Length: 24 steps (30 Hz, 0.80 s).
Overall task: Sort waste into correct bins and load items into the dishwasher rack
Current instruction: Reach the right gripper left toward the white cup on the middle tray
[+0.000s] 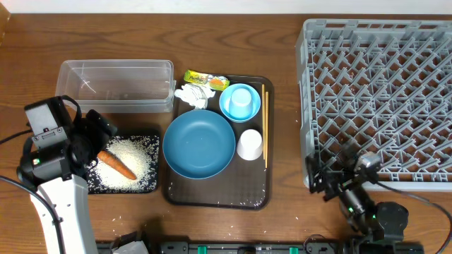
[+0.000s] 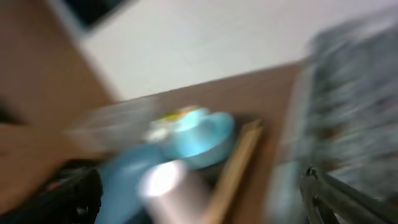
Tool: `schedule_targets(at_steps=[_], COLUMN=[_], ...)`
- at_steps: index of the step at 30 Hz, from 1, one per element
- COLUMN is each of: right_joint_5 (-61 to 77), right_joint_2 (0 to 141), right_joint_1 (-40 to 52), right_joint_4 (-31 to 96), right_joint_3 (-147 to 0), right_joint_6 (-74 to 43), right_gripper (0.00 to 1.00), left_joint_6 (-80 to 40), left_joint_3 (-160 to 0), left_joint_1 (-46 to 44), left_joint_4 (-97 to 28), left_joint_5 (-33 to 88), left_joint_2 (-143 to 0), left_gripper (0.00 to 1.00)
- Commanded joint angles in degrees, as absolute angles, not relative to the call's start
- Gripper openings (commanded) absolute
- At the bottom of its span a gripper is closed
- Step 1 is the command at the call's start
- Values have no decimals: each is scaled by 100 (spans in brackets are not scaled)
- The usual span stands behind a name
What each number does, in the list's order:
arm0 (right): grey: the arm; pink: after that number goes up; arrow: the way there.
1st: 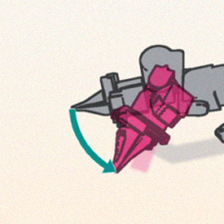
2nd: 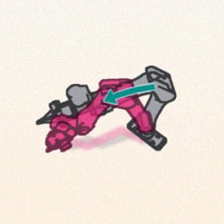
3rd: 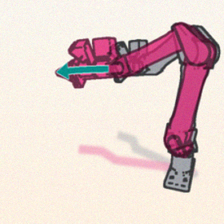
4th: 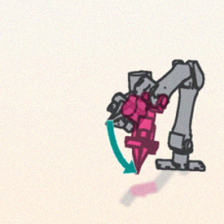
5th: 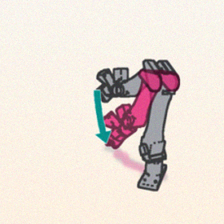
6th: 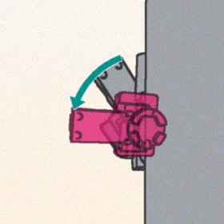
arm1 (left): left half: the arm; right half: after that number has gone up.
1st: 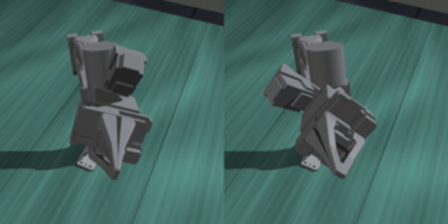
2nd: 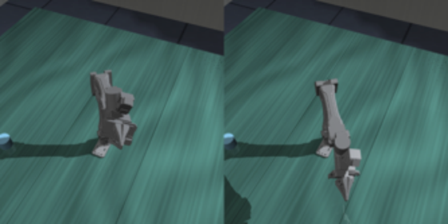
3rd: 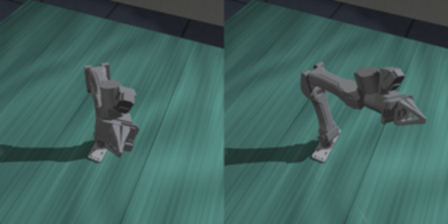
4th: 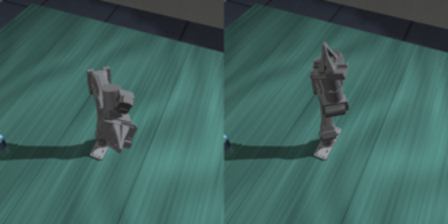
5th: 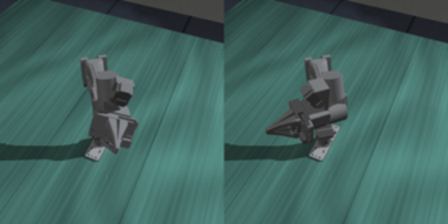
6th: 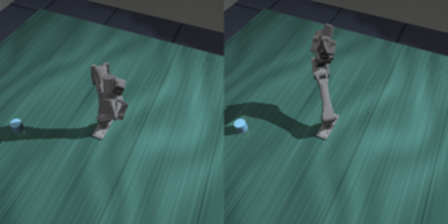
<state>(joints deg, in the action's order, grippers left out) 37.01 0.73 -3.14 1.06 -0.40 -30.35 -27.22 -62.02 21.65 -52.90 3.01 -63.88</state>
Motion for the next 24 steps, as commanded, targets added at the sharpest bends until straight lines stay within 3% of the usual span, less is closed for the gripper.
schedule_targets(at_steps=[1,7,11,16,24], right_joint_5=[4950,5140,4910,4912,4348], right_joint_2=[60,60,180,921,3068], right_joint_1=[-226,-228,-231,-235,-233], right_joint_4=[12,-2045,-1824,-412,3494], right_joint_3=[-32,-169,-1033,-2718,-5898], right_joint_6=[-5354,-6082,-5970,-4768,-2029], right_gripper=[99,99,99,99,99], left_joint_6=[-2755,-2755,-2755,-2755,-2755], left_joint_3=[-6272,-6272,-6272,-6272,-6272], left_joint_1=[2196,2196,2196,2196,2196], left_joint_4=[-5310,-5310,-5310,-5310,-5310], left_joint_5=[231,231,231,231,231], left_joint_2=[-6410,-6410,-6410,-6410,-6410], left_gripper=[96,96,96,96,96])
